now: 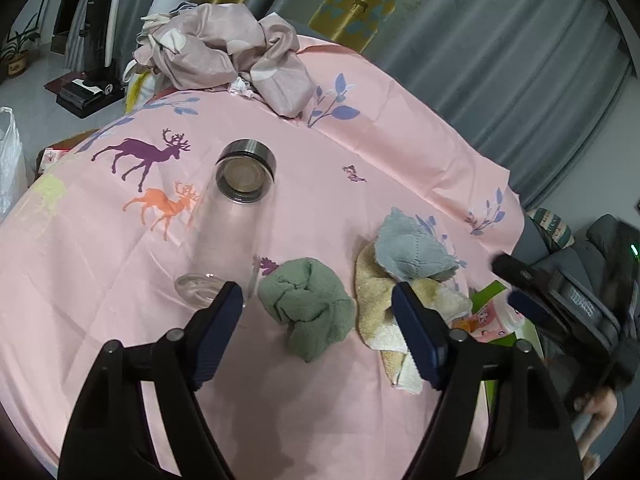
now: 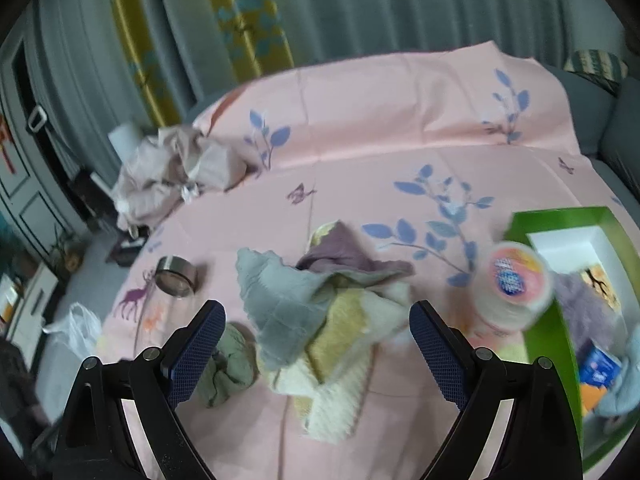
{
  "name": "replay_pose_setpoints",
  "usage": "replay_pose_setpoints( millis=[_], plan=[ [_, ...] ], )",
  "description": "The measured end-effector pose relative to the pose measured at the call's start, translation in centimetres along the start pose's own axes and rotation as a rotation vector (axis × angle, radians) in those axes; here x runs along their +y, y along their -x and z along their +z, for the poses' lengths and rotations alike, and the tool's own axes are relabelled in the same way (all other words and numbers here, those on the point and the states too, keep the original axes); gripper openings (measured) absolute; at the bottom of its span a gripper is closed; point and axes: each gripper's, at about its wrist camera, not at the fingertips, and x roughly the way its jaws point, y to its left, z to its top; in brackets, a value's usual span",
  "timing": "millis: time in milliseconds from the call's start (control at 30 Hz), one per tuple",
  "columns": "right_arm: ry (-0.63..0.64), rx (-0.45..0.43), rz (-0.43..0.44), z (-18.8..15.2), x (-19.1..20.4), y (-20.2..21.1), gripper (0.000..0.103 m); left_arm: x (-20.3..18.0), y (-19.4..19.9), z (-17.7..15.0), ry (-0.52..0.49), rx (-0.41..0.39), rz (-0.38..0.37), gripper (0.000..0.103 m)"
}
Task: Organize soft objects
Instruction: 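Move the right gripper to the table and grasp the grey-purple cloth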
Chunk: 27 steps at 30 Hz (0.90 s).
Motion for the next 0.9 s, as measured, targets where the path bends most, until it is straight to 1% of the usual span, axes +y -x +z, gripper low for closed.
replay_pose_setpoints(
  millis=[100, 167, 267, 333, 400, 467, 567, 667, 767, 833, 867, 900],
  plan=[
    [0.019, 0.057, -0.013, 0.8, 1.0, -3.2, 0.094, 0.4, -0.2, 0.2, 0.009, 0.010, -0.008, 0.074],
    [0.033, 0.093, -0.043, 1.0, 1.4, -5.8, 0.094, 0.5, -0.2, 0.2, 0.014, 0.011, -0.002, 0.074],
    [0.051, 0.101, -0.084, 0.8, 1.5, -8.4, 0.093, 0.7, -0.3, 0.4, 0.022, 0.012, 0.006, 0.074],
    [0.067, 0.090, -0.101, 0.5, 1.3, -9.6, 0.074, 0.7, -0.4, 0.4, 0.019, 0.018, 0.005, 0.074],
    [0.079, 0.113, -0.101, 0.5, 1.0, -10.5, 0.027, 0.7, -0.4, 0.4, 0.019, 0.020, 0.007, 0.074],
    [0.079, 0.121, -0.083, 0.5, 0.6, -10.6, 0.011, 0.7, -0.4, 0.4, 0.024, 0.020, 0.009, 0.074],
    [0.066, 0.075, -0.038, 1.2, 0.4, -8.4, 0.010, 0.9, -0.4, 0.5, 0.033, 0.022, 0.008, 0.074],
    [0.066, -0.027, 0.027, 1.9, 0.7, -3.5, 0.010, 1.1, -0.4, 0.6, 0.040, 0.024, 0.010, 0.074],
    [0.064, -0.084, 0.088, 2.1, 1.4, 0.8, 0.010, 1.3, -0.3, 0.6, 0.049, 0.029, 0.011, 0.074],
    [0.067, -0.080, 0.142, 1.8, 2.1, 3.3, 0.010, 1.4, -0.3, 0.6, 0.055, 0.031, 0.005, 0.074],
    [0.066, -0.066, 0.174, 1.5, 2.3, 4.0, 0.010, 1.5, -0.3, 0.7, 0.059, 0.032, 0.003, 0.074],
    [0.060, -0.038, 0.228, 1.0, 2.5, 4.7, 0.010, 1.6, -0.2, 0.8, 0.067, 0.033, 0.000, 0.074]
  ],
)
